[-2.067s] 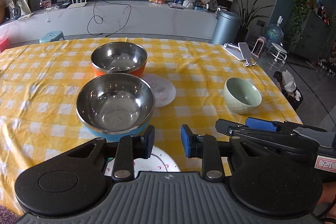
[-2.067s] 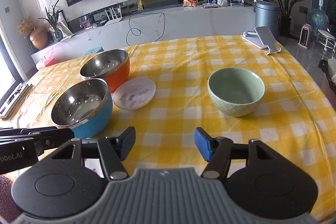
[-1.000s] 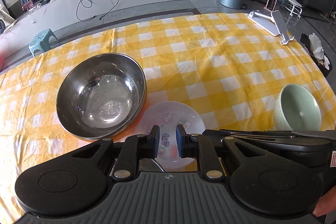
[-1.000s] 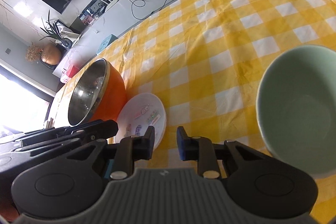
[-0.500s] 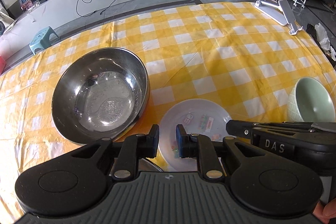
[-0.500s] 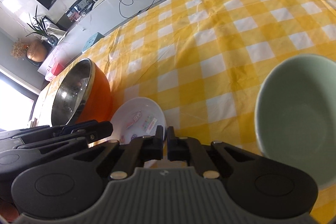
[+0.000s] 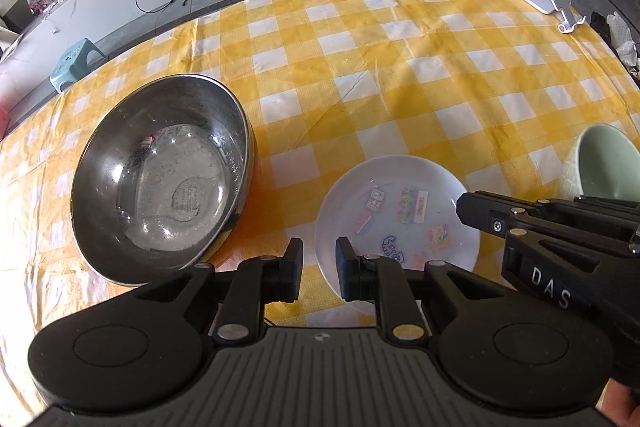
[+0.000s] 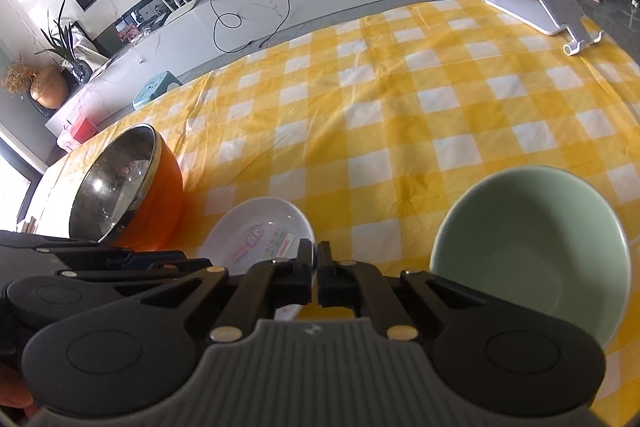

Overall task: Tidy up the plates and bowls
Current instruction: 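Lift the small white plate toward the painted plate stack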

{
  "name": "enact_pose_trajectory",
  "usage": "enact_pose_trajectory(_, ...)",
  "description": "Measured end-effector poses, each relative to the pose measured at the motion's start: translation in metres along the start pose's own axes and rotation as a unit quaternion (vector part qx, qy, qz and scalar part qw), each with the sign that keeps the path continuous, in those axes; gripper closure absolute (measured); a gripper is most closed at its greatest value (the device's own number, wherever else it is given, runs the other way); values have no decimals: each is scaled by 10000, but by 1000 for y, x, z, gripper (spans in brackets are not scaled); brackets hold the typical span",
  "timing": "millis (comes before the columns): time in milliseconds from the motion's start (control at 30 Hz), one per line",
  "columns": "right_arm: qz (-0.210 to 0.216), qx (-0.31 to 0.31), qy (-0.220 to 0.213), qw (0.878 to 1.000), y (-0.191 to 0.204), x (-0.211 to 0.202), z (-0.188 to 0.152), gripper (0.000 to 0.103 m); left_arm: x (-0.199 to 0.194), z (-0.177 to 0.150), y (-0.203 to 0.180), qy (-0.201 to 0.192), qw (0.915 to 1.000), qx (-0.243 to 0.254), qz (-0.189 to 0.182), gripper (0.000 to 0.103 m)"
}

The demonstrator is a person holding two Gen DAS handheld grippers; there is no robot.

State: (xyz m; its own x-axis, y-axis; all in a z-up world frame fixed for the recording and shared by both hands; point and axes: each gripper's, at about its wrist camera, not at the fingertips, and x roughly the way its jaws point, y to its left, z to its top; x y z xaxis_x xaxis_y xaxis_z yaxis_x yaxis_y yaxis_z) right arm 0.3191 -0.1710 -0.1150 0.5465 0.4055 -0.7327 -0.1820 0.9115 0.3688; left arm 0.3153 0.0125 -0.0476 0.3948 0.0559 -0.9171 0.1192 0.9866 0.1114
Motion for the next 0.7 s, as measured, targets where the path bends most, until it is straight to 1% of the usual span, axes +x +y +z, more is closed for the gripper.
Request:
enact_pose_trajectory(33,13,-7,14,10000,0,1,0,103,0,0,0,9,10000,-6,-16,84)
enact_pose_trajectory(100,55,7,61,10000,0,3,0,103,1,1,-1,34,10000,29,-17,88)
enact_pose_trajectory(133,55,-3,80,10000,0,3,-1,103,2,1,-2,41,10000,53,27,89)
enact_pose_trajectory(200,22,-66,80,9999,2,3,-1,103,4,3,-4,67,9998,124,111,95)
enact_pose_trajectory(333,-12,-151,107,9998,5,5,-3,103,6,4,-4,101,9995,219,216,102)
enact_pose_trajectory(467,-35,-146,94,9998,5,4,-4,103,5,4,-3,86,9996,192,191,102)
enact_pose_trajectory(700,45,28,18,10000,-1,-4,0,103,-11,6,-1,-151,9998,38,100,103)
